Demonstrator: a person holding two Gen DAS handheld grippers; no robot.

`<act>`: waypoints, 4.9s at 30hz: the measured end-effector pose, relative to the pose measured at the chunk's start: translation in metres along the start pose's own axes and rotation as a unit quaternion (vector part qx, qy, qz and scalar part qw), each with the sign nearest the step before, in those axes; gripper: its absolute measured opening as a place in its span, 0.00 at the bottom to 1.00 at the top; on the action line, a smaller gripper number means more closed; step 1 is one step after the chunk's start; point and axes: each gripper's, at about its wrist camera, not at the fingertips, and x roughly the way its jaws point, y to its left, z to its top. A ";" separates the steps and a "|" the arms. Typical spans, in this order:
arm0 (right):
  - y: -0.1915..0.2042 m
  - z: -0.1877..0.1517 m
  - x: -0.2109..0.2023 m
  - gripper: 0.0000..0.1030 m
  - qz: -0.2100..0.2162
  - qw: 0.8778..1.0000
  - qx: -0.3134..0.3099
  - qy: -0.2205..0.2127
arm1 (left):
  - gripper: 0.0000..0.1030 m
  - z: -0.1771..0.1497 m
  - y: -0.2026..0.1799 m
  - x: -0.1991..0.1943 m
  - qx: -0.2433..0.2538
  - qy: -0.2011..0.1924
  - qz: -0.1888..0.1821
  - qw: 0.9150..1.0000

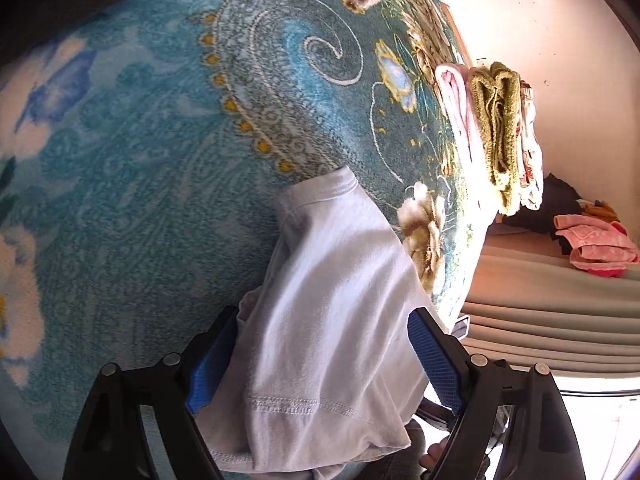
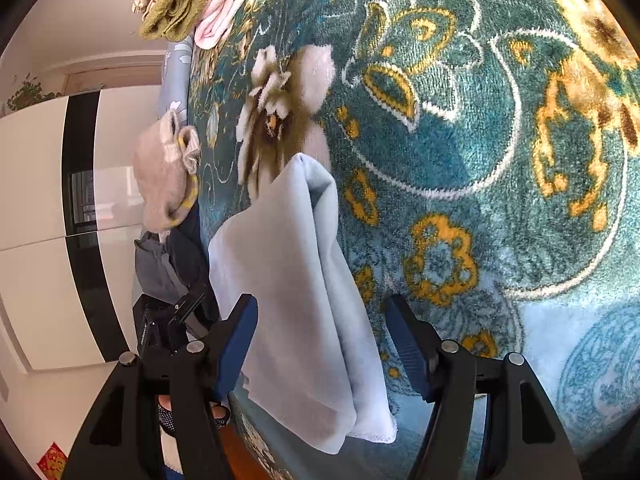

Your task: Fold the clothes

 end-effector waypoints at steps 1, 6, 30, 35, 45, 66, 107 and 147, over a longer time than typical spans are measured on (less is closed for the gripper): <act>0.000 0.000 0.001 0.67 0.002 1.000 0.001 0.000 | 0.83 0.000 0.000 0.002 -0.004 0.006 -0.014 1.000; 0.002 0.000 0.005 0.67 0.011 1.000 -0.001 0.001 | 0.83 -0.006 -0.012 0.020 0.009 0.050 -0.022 0.998; 0.035 0.007 -0.008 0.07 0.024 0.999 -0.043 0.022 | 0.20 -0.007 -0.090 -0.007 0.092 0.003 0.034 0.995; 0.062 0.036 -0.044 0.07 0.057 0.996 -0.063 -0.010 | 0.20 0.026 -0.153 -0.010 0.142 -0.007 0.003 0.990; 0.171 0.144 -0.115 0.07 0.069 0.981 -0.164 -0.081 | 0.20 0.125 -0.303 -0.006 0.250 -0.046 -0.023 0.967; 0.206 0.345 -0.162 0.07 -0.008 0.974 -0.132 -0.185 | 0.20 0.252 -0.453 0.123 0.311 -0.058 0.087 0.945; 0.212 0.275 -0.116 0.07 -0.160 0.935 -0.248 -0.194 | 0.56 0.183 -0.418 0.132 0.389 -0.073 0.159 0.905; 0.197 0.235 -0.057 0.92 -0.273 0.898 -0.293 -0.184 | 1.00 0.140 -0.364 0.142 0.376 -0.132 0.222 0.890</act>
